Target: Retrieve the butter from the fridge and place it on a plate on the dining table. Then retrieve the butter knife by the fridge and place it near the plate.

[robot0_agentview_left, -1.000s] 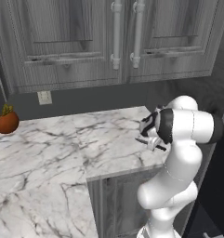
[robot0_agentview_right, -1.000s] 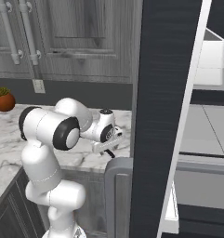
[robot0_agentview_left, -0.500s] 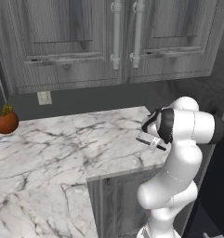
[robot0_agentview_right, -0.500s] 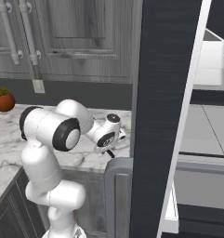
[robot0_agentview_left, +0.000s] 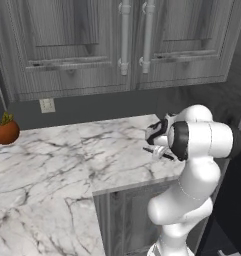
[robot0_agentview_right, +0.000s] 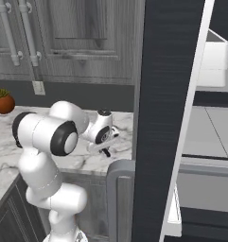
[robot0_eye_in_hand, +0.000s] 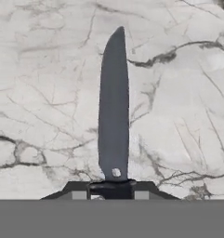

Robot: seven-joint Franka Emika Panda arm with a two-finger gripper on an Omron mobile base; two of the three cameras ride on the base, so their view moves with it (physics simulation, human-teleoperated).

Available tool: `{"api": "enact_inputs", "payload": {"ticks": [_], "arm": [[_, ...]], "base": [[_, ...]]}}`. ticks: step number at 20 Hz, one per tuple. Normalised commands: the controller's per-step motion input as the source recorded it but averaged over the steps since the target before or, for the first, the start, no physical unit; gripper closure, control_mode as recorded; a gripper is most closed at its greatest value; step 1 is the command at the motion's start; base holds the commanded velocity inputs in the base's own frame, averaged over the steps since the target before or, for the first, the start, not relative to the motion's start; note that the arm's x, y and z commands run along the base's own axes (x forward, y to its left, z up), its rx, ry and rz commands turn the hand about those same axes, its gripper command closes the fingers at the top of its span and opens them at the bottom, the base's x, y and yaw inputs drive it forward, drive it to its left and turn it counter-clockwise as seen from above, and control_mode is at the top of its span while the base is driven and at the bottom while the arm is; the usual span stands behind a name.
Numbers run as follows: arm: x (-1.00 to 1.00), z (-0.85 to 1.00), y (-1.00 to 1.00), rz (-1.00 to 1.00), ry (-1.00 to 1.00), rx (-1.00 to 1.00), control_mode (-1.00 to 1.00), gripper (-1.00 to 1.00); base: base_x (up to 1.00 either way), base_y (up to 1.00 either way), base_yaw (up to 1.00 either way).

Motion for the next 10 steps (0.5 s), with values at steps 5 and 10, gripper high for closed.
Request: {"api": "enact_inputs", "payload": {"ticks": [5,10], "arm": [[-0.10,0.64,0.57,-0.38,0.18,0.00,-1.00,1.00],[-0.22,0.25,0.44,-0.57,0.17,-0.01,-1.00,1.00]], "base": [[0.00,0.00,0.00],[0.00,0.00,0.00]]}}
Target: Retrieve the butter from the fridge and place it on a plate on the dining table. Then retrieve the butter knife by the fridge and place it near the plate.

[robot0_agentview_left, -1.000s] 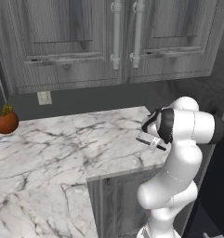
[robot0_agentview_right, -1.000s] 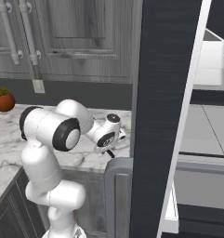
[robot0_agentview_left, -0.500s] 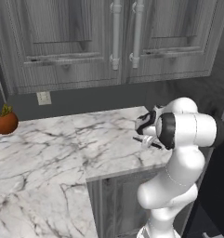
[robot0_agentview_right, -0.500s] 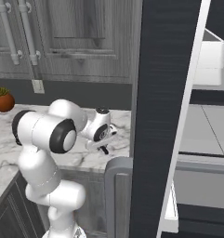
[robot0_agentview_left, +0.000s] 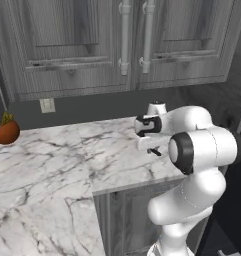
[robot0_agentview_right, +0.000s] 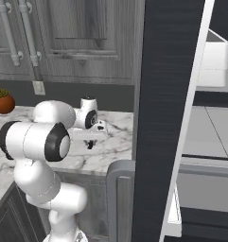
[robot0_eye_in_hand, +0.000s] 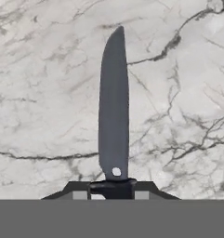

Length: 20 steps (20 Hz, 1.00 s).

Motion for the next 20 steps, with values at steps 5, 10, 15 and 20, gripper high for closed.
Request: {"api": "enact_inputs", "payload": {"ticks": [5,10,15,20], "arm": [[-0.24,0.22,0.19,-0.47,0.07,-0.13,-1.00,1.00],[-0.86,-0.06,0.08,-0.27,-0.11,-0.01,-1.00,1.00],[-0.95,0.29,0.02,-0.10,-0.10,0.00,-1.00,1.00],[-0.96,0.58,0.14,0.02,-0.14,-0.01,-1.00,1.00]], "base": [[0.00,0.00,0.00],[0.00,0.00,0.00],[0.00,0.00,0.00],[0.00,0.00,0.00]]}}
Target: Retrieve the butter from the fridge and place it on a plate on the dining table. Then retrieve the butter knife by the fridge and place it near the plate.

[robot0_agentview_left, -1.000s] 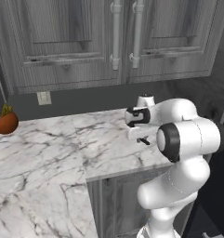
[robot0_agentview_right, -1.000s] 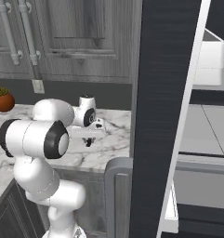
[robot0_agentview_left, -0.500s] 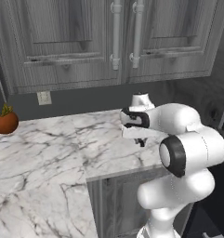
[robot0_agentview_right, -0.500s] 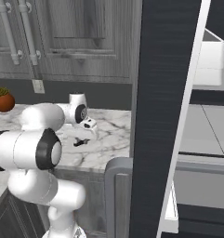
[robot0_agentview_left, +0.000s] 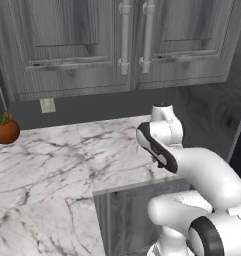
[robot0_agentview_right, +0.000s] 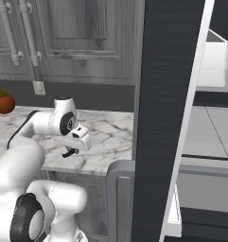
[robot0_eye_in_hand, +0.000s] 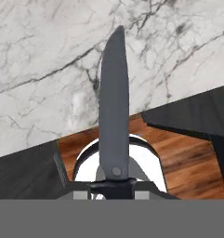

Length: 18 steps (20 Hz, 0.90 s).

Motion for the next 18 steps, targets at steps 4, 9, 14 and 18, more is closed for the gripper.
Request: {"api": "enact_inputs", "payload": {"ticks": [4,9,14,18], "arm": [[-0.82,0.80,0.41,0.22,-0.38,-0.03,-1.00,1.00],[-0.79,0.63,0.08,0.22,-0.09,-0.11,-1.00,1.00],[-0.32,0.65,0.00,0.07,0.21,-0.03,-1.00,1.00],[0.00,0.53,0.00,0.00,0.31,0.06,-1.00,1.00]], "base": [[0.00,0.00,0.00],[0.00,0.00,0.00],[0.00,0.00,0.00],[0.00,0.00,0.00]]}}
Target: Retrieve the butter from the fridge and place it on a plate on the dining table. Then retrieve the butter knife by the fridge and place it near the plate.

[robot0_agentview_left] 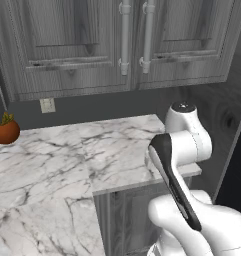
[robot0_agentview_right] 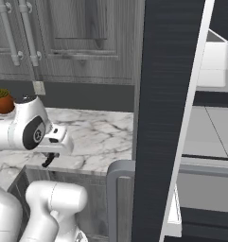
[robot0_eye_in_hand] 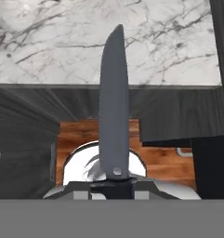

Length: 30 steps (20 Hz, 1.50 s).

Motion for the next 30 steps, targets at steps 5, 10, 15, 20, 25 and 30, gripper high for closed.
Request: {"api": "enact_inputs", "payload": {"ticks": [5,10,15,20,25,30], "arm": [[-0.20,0.00,-0.02,0.00,-0.04,0.02,-1.00,1.00],[-0.52,0.11,0.06,0.00,-0.19,0.01,-1.00,1.00],[-0.41,0.31,0.00,0.00,-0.11,0.02,-1.00,1.00],[-0.09,0.33,0.00,0.00,0.00,0.10,-1.00,1.00],[-0.03,0.03,0.00,0.00,0.00,0.00,-1.00,1.00],[-0.03,0.00,0.00,0.00,0.00,0.00,-1.00,1.00]], "base": [[0.00,0.00,0.00],[0.00,0.00,0.00],[0.00,0.00,0.00],[0.00,0.00,0.00],[0.00,0.00,0.00],[0.00,0.00,0.00]]}}
